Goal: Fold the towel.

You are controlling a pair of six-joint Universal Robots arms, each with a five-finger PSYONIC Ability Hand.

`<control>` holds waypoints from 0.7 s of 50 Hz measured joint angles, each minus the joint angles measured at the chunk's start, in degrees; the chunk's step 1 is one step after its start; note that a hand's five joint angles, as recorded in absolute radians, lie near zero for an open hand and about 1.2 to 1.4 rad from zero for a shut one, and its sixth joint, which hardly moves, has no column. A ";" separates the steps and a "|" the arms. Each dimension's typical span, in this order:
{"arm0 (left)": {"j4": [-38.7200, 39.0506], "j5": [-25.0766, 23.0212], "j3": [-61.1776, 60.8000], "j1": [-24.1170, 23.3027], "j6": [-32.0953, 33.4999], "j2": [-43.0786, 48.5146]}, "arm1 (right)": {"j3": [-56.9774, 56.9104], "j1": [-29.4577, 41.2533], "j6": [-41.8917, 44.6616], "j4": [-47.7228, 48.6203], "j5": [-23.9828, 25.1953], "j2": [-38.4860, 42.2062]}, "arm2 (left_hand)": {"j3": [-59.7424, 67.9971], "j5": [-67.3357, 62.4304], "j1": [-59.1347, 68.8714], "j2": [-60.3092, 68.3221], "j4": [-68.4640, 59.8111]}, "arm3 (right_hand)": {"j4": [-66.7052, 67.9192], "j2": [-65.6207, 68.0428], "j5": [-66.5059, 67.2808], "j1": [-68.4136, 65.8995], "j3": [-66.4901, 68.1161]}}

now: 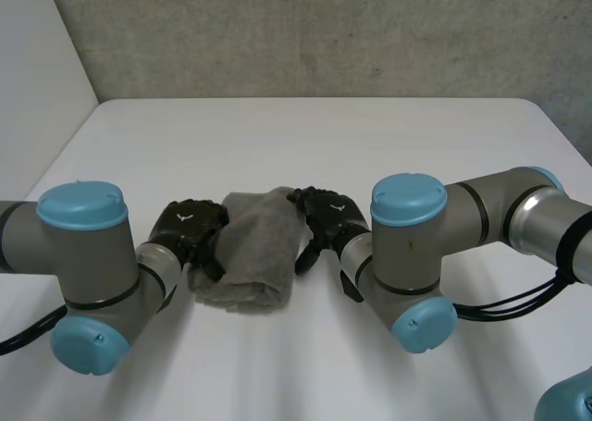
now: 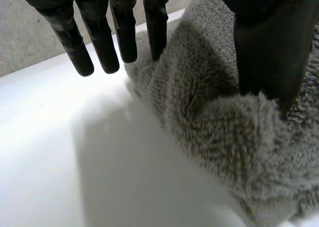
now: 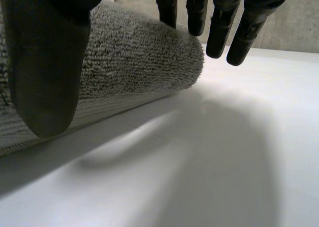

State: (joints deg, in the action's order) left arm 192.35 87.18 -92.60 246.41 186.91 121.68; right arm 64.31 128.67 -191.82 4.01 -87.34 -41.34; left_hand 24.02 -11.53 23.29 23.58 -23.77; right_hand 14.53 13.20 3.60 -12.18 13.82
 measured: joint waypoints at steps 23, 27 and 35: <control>-0.77 0.25 2.65 -0.35 -1.26 -16.46 | 1.76 -1.41 2.65 -1.99 0.45 -20.85 | -9.20 7.92 -8.29 -8.90 8.36 | 0.00 0.00 0.00 0.00 -0.28; -1.04 0.29 4.98 -0.16 -2.74 -20.34 | 3.02 -2.87 6.44 -1.59 -2.13 -26.49 | -9.20 8.05 -8.32 -9.13 8.42 | 0.00 0.00 0.00 0.00 -0.28; -5.73 0.55 8.38 2.77 -4.89 -25.90 | 7.26 -7.36 14.11 0.97 -12.42 -34.93 | -9.58 8.19 -8.89 -9.48 8.93 | 0.00 0.00 0.00 0.00 -0.28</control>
